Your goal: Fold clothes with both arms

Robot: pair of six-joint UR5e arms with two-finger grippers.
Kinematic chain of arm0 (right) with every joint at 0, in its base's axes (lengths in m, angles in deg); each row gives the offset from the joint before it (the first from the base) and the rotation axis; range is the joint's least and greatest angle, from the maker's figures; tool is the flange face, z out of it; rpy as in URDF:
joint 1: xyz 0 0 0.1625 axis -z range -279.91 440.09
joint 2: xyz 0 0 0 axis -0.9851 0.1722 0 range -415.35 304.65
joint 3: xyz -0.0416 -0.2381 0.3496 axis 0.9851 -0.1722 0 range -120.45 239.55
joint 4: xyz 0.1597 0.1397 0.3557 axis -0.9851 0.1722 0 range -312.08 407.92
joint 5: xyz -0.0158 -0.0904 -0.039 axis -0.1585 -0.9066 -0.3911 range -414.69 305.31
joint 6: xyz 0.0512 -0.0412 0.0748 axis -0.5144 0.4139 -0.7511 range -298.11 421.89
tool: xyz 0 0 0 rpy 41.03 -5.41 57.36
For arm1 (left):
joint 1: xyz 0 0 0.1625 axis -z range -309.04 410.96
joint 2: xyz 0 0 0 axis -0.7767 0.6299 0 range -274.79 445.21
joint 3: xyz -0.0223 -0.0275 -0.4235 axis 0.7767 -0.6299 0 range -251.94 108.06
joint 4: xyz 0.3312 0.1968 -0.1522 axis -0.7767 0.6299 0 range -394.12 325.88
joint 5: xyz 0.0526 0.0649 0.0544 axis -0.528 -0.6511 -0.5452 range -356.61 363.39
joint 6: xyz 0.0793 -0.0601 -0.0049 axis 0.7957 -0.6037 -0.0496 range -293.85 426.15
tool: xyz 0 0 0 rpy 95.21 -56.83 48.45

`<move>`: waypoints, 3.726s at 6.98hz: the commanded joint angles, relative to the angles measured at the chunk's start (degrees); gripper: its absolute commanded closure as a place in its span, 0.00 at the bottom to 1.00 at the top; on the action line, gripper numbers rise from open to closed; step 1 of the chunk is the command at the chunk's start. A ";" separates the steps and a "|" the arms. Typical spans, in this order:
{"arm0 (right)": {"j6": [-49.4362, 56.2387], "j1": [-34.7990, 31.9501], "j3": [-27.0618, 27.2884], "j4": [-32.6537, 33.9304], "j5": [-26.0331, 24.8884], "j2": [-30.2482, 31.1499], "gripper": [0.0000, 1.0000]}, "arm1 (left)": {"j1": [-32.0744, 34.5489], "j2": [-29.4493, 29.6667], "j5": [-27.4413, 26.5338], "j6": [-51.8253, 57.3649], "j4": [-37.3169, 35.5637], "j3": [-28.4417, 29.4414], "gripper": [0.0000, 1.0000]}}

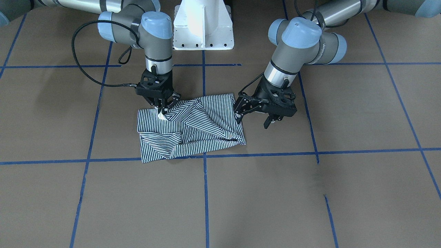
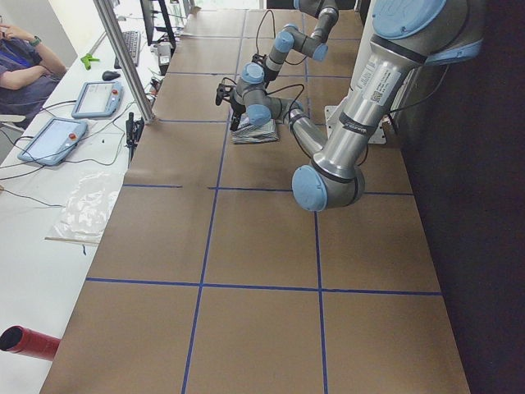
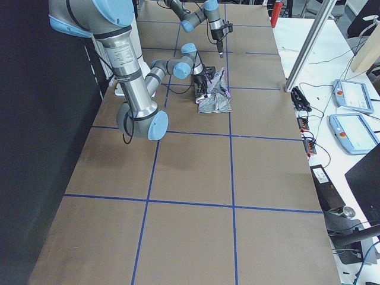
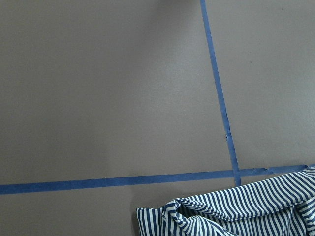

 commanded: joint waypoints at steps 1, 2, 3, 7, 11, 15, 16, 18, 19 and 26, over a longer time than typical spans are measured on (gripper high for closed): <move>2.51 -0.89 -2.83 -0.23 -0.09 -0.12 0.31 | -0.09 -0.01 -0.07 0.00 0.00 0.16 0.00; 3.65 -2.29 -2.93 -0.15 0.43 -1.34 0.00 | -0.18 -0.01 0.02 -0.09 0.00 0.07 0.00; 6.97 -4.48 -2.23 -0.15 1.65 -1.96 0.00 | -0.44 -0.01 0.02 -1.05 0.00 0.16 0.00; 16.31 -8.37 3.92 0.12 8.87 -1.61 0.00 | -0.53 -1.23 0.28 -0.62 0.26 -0.01 0.00; 16.94 -1.19 4.63 -0.06 0.72 -4.76 0.00 | 1.30 -2.11 1.85 3.68 0.26 -0.10 0.00; 41.02 7.00 1.91 -11.06 -15.56 -4.33 0.01 | 2.02 -2.47 1.95 3.78 0.26 -0.19 0.00; 47.45 7.10 0.43 -7.91 -15.48 -4.77 0.11 | 2.02 -2.47 1.95 3.69 0.26 -0.54 0.00; 59.27 7.37 -0.99 0.59 -15.56 -6.17 0.10 | 2.02 -3.69 1.95 3.51 0.26 -1.76 0.00; 60.34 7.37 -1.78 3.86 -15.48 -8.01 0.11 | 2.02 -4.39 1.95 3.51 0.26 -2.73 0.00; 60.62 8.16 -7.85 3.72 -15.56 -11.28 0.18 | 1.93 -4.66 2.04 3.25 0.26 -3.35 0.00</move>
